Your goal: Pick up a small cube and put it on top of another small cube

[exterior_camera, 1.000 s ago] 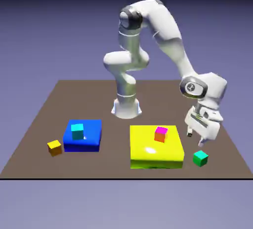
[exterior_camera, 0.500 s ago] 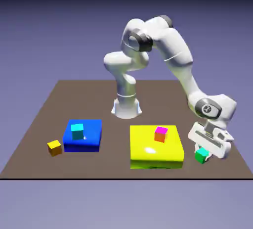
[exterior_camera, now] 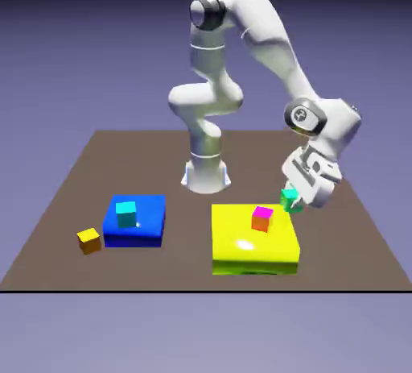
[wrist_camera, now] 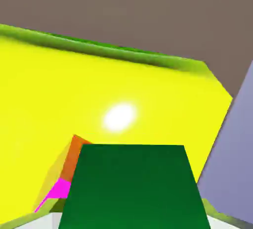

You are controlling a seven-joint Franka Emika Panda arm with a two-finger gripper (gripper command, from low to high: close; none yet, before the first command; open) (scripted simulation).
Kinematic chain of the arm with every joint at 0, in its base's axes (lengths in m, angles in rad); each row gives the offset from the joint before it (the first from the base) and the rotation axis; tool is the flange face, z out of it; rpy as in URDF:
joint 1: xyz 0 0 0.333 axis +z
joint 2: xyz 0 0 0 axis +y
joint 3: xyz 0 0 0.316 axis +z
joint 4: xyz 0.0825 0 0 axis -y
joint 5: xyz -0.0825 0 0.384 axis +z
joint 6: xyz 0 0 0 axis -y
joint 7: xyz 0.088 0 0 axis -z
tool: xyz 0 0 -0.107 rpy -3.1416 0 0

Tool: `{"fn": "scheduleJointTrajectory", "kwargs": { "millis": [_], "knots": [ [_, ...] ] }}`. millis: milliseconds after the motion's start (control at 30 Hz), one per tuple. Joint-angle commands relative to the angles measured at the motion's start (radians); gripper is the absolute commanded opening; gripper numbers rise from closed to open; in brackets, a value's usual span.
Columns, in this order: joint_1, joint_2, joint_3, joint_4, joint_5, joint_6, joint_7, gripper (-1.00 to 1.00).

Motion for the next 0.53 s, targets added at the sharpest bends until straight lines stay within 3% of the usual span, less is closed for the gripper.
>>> {"fn": "scheduleJointTrajectory", "kwargs": {
  "millis": [0,100,400,433,500],
  "knots": [
    [-0.001,-0.036,-0.008,-0.021,0.029,-0.006,-0.002,-1.00],
    [-0.009,-0.081,-0.017,-0.047,0.067,-0.015,-0.007,-1.00],
    [0.239,0.028,-0.321,-0.119,-0.037,0.150,0.070,-1.00],
    [0.239,0.028,-0.321,-0.119,-0.037,0.150,0.070,1.00],
    [0.209,0.015,-0.285,-0.111,-0.024,0.130,0.061,1.00]
  ]
}}
